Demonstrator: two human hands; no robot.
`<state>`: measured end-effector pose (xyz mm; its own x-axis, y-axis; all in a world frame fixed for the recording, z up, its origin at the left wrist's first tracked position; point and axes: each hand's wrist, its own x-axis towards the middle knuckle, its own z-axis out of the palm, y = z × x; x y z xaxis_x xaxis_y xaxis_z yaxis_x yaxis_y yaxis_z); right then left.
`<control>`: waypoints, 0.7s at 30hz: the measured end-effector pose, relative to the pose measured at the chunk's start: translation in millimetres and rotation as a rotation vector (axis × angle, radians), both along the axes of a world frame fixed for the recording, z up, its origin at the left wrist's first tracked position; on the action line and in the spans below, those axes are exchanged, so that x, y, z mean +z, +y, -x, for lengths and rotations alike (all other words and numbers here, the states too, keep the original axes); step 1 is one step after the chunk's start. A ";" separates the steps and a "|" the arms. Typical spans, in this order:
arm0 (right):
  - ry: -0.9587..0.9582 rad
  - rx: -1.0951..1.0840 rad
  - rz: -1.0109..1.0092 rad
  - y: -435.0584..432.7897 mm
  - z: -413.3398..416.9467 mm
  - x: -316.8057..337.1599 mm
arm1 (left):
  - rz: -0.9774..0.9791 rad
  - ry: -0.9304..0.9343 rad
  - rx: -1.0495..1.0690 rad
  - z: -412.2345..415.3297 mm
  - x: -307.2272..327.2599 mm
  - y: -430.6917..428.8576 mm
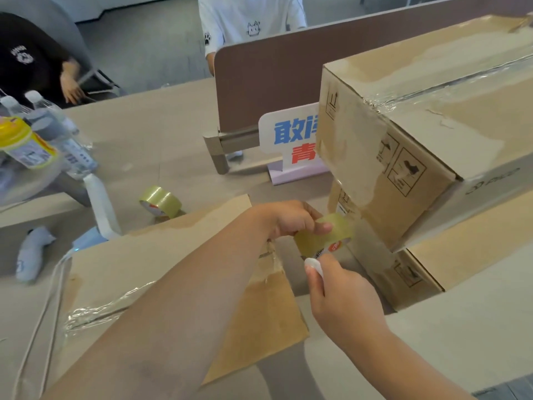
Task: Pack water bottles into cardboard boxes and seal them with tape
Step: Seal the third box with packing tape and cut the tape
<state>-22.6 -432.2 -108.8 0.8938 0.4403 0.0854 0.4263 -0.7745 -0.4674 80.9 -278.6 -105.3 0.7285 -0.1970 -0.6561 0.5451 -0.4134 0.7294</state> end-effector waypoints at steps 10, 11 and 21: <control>0.471 -0.089 0.385 0.1 -2.9 -56.5 | 0.146 -0.037 0.093 -0.4 -2.7 2.1; 0.480 -0.115 0.353 -3.0 -3.0 -59.1 | 0.129 -0.033 0.088 -0.5 -1.9 2.0; 0.672 -0.165 0.214 -18.5 -13.0 -78.1 | 0.021 0.044 0.074 -1.0 -3.8 -2.3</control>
<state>-9.5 -450.6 -187.0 0.7789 0.2406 -0.5791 -0.0304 -0.9079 -0.4181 81.9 -280.9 -109.1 0.7120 -0.1576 -0.6843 0.6057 -0.3552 0.7120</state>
